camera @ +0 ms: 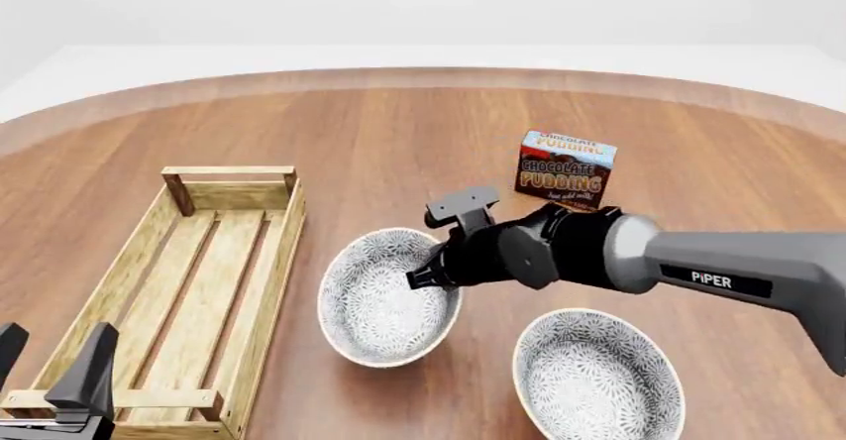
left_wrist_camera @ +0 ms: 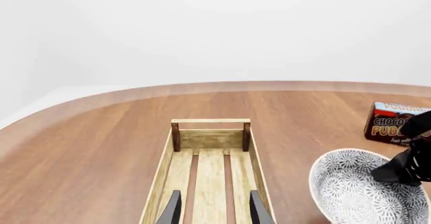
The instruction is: Stack the left bowl on the right bowl and place them in the tray.
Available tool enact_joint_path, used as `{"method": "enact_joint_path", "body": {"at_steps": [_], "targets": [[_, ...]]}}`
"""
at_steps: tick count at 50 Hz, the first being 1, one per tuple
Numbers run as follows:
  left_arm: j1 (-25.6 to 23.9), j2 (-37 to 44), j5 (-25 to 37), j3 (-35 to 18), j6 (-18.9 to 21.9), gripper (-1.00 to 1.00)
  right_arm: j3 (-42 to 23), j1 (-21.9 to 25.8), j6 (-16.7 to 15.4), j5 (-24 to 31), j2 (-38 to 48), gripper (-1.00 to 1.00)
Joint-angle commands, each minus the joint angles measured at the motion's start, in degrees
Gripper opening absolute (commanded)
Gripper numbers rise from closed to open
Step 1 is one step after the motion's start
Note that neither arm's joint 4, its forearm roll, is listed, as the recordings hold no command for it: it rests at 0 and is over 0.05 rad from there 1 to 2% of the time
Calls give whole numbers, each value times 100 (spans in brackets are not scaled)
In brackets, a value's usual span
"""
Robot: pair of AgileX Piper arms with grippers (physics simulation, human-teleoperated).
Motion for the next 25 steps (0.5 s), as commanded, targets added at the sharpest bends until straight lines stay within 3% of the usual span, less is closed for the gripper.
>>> {"method": "enact_joint_path", "body": {"at_steps": [1, 11, 25], "targets": [[0, 0, 0, 0, 0, 100, -73, 43, 226, 229, -618, -100], [0, 0, 0, 0, 0, 100, -298, -89, 284, 566, -1193, -100], [0, 0, 0, 0, 0, 100, -185, -740, 265, 1106, -2263, -100]]}}
